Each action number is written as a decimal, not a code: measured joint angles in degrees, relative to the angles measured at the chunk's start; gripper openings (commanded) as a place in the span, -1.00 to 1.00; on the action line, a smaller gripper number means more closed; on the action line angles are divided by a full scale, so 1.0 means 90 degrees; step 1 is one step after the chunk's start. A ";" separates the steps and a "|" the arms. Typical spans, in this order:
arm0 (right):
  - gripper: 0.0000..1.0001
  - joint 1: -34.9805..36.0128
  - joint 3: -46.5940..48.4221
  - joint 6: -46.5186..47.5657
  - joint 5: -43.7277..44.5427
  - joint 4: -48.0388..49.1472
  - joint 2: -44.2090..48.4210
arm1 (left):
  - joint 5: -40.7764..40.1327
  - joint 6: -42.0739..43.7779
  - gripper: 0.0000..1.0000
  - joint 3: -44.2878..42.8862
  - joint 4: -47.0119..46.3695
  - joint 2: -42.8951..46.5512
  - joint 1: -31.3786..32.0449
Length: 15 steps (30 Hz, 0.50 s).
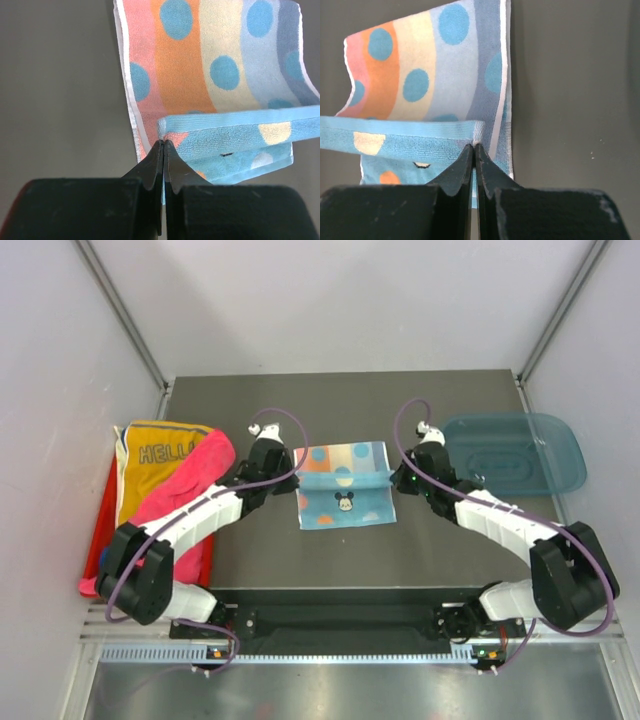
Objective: Fold and stack the towels
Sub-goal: Fold the towel
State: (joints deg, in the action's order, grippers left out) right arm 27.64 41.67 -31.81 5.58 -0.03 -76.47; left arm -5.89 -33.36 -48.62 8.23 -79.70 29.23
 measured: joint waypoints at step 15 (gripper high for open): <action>-0.99 0.0121 -0.0384 -0.0219 0.0032 -0.0053 0.0002 | 0.0039 -0.0117 -1.00 0.0661 -0.0032 0.0117 0.0306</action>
State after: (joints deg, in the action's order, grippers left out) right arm 28.73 38.22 -33.78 5.87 -0.51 -76.44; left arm -5.54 -34.41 -42.68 7.94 -78.65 31.99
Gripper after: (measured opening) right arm 0.008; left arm 0.010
